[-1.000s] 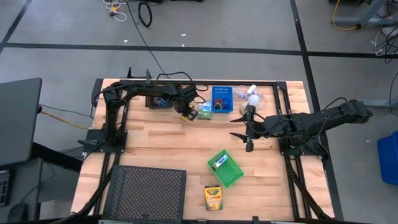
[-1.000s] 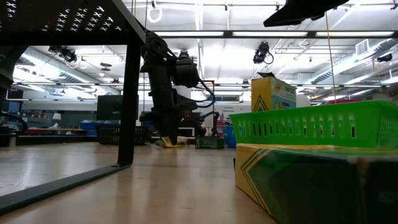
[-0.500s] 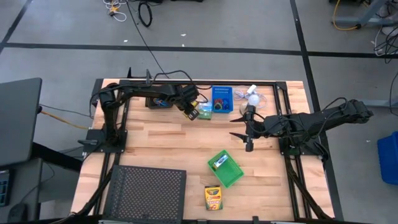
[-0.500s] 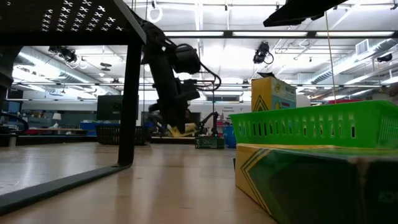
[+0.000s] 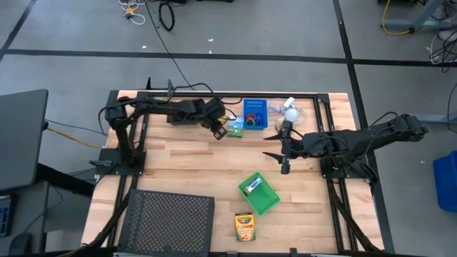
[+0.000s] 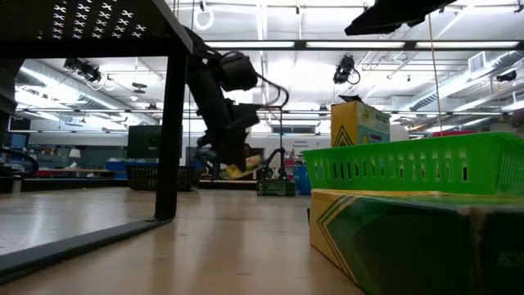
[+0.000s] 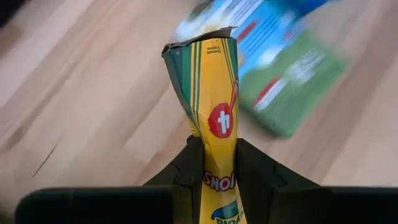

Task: Pick & Place Office Desk Supplies
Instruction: Put the small crayon box into the green bin

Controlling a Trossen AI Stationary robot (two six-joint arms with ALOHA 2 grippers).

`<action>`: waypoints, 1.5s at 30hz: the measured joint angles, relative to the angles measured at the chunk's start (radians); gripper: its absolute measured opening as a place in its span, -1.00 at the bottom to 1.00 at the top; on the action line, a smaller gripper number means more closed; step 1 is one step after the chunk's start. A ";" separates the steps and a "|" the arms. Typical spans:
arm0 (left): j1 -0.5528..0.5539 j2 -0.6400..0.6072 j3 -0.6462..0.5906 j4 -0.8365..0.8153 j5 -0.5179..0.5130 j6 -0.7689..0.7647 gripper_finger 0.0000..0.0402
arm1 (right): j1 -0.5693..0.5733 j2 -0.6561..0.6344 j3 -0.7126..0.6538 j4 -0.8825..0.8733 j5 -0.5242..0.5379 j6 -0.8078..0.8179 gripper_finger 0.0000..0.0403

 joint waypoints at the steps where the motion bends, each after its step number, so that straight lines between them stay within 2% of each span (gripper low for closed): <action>1: 0.001 -0.015 -0.018 0.031 0.010 0.001 -0.63 | 0.000 0.001 0.000 0.002 0.001 0.000 0.15; 8: 0.002 -0.112 -0.148 0.211 0.035 0.000 -0.63 | -0.018 0.014 -0.033 0.087 -0.005 -0.004 0.15; 12: 0.000 -0.176 -0.234 0.321 0.098 0.008 -0.63 | -0.050 0.015 -0.089 0.179 -0.021 -0.005 0.15; 18: -0.006 -0.257 -0.365 0.595 0.142 0.022 -0.63 | -0.104 0.015 -0.168 0.296 -0.076 0.013 0.15; 22: -0.012 -0.262 -0.428 0.801 0.152 0.046 -0.63 | -0.124 0.015 -0.190 0.373 -0.083 0.035 0.15; 28: -0.018 -0.260 -0.471 0.947 0.160 0.155 -0.63 | -0.129 0.015 -0.190 0.445 -0.084 0.015 0.15; 38: -0.094 -0.259 -0.476 1.192 0.163 0.330 -0.63 | -0.129 0.014 -0.190 0.443 -0.063 0.016 0.15; 45: -0.218 -0.259 -0.476 1.198 0.037 0.523 -0.63 | -0.129 0.014 -0.190 0.466 -0.107 0.054 0.15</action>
